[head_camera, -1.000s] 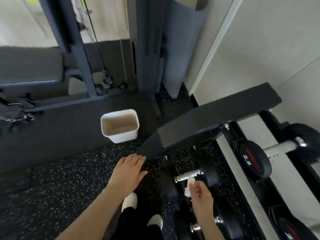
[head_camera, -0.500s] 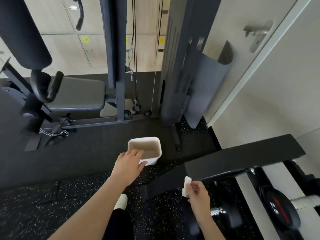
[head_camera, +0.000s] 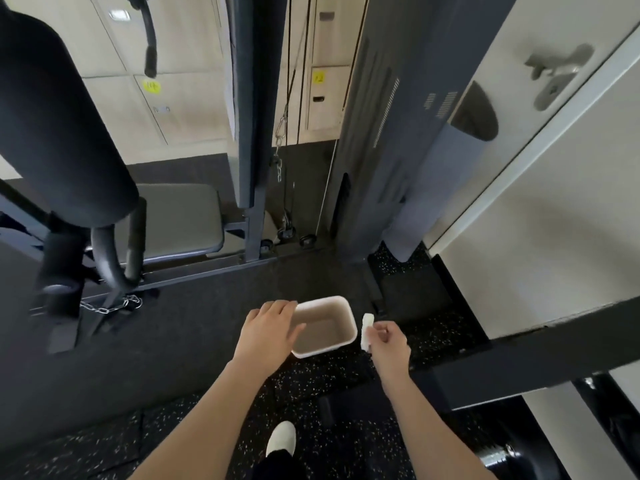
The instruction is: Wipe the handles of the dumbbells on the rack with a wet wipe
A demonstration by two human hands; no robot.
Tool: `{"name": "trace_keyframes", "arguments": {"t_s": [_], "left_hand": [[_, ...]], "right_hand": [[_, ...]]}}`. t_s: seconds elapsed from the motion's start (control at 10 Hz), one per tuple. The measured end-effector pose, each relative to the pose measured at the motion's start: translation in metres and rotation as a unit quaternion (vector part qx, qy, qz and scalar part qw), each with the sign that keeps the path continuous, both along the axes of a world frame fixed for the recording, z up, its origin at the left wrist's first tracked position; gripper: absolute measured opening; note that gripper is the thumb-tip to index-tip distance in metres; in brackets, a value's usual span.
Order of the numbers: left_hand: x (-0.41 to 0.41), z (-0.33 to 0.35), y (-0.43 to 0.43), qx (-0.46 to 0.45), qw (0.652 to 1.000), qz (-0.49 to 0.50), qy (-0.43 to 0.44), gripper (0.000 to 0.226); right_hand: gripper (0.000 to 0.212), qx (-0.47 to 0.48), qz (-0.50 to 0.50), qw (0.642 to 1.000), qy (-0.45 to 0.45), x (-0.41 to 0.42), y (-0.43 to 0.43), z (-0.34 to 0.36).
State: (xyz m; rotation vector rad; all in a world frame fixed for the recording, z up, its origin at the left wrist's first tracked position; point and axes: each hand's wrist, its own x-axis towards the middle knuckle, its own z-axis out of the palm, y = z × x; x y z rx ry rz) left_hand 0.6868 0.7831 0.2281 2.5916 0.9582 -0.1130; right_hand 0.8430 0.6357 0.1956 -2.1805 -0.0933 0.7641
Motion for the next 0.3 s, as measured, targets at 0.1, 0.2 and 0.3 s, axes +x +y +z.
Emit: {"name": "trace_keyframes", "arguments": {"t_s": [0.1, 0.2, 0.3], "left_hand": [[-0.004, -0.002, 0.015, -0.001, 1.000, 0.002, 0.006, 0.051], [-0.003, -0.005, 0.022, 0.002, 1.000, 0.001, 0.008, 0.051], [0.002, -0.001, 0.021, 0.005, 0.999, -0.025, 0.025, 0.051]], "right_hand": [[0.034, -0.021, 0.016, 0.996, 0.081, 0.011, 0.028, -0.013], [0.052, -0.022, 0.012, 0.994, 0.108, 0.016, 0.033, -0.017], [0.050, -0.058, 0.070, 0.993, 0.075, 0.011, 0.020, -0.003]]}}
